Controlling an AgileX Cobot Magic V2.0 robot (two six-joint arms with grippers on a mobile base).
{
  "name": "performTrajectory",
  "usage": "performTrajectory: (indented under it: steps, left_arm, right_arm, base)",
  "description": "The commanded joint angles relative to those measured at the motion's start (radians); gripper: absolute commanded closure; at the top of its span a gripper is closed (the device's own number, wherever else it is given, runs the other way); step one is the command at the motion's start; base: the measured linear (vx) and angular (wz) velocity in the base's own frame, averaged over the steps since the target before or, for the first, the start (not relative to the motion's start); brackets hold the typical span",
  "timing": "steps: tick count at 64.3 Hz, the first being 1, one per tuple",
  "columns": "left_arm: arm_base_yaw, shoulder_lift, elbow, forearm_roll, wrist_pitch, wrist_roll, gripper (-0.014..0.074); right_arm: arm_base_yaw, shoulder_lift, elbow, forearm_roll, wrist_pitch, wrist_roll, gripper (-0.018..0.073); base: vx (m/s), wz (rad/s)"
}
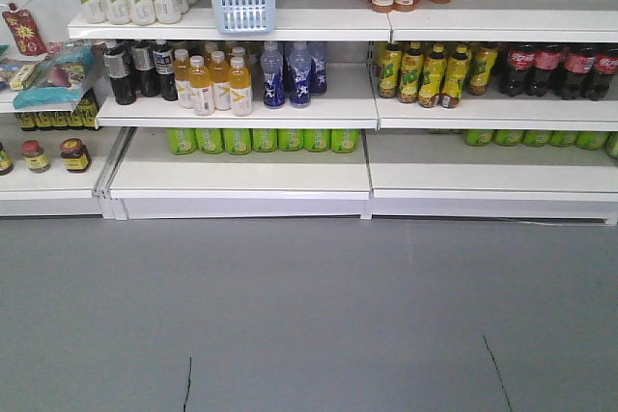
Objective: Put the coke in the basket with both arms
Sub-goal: 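Drive the base toward the shelf holding the light-blue basket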
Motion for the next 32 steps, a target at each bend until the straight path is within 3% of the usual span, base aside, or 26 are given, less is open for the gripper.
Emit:
performTrajectory:
  steps: [1,32]
  left_arm:
    - [-0.004,-0.019,-0.033,-0.003,-0.072,-0.011,0.0603]
    - [-0.004,-0.019,-0.033,-0.003,-0.072,-0.011,0.0603]
  right_arm:
    - [-0.005,-0.013,0.008,-0.009,-0.071,-0.003,0.0569]
    - [-0.005,-0.013,0.008,-0.009,-0.071,-0.003,0.0569]
  base:
    - [0.0,0.0]
    - [0.0,0.0]
